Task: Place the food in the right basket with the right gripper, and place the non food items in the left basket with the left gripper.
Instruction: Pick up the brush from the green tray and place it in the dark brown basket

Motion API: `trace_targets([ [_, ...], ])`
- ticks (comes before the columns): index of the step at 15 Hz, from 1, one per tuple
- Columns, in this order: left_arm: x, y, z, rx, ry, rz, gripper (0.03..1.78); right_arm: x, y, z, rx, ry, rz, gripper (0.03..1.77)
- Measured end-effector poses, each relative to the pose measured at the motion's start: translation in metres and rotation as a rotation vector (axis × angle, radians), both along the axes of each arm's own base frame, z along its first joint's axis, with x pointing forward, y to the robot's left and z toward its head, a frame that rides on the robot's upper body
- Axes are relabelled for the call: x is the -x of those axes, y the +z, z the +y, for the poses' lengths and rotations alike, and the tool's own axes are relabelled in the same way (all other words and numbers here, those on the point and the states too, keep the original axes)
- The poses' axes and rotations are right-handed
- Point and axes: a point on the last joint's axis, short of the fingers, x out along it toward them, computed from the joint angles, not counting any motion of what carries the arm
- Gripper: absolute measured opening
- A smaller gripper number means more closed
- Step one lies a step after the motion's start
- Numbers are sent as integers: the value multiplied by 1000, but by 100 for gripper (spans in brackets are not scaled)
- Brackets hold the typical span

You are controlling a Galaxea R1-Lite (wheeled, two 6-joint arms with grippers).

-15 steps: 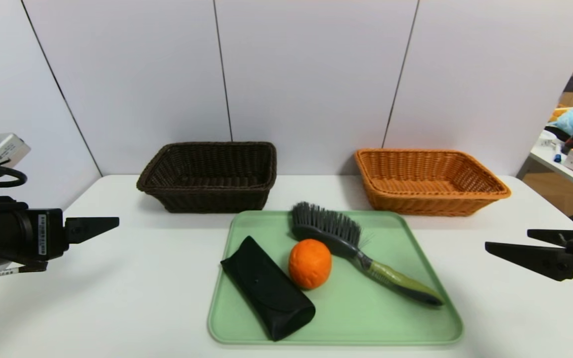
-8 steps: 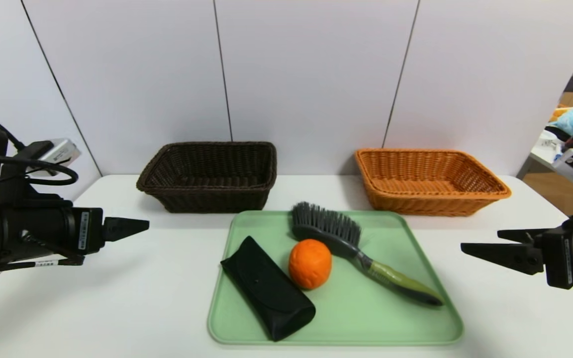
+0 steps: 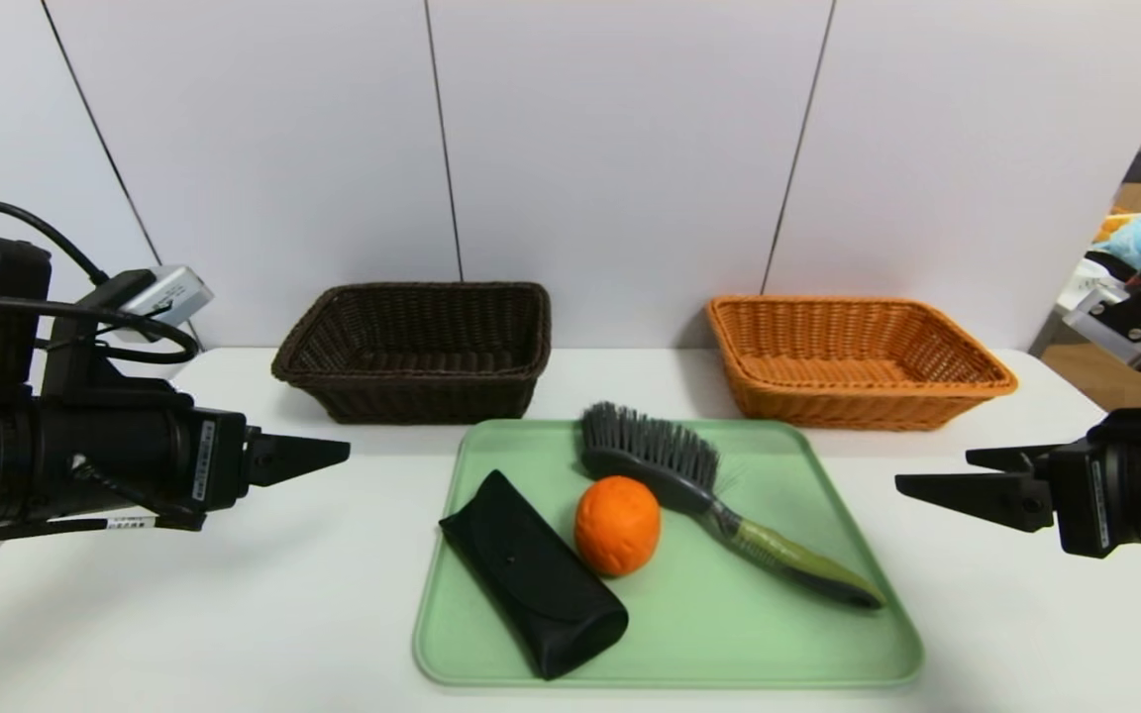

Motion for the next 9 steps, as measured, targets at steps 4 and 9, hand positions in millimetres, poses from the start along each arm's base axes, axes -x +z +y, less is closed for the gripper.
trace_targets([
  [4, -1, 2, -2, 2, -14, -8, 169, 0, 1, 2, -1, 12, -3, 170],
  [9, 1, 0, -7, 2, -34, 1, 169, -1, 2, 11, -4, 57, -7, 170],
])
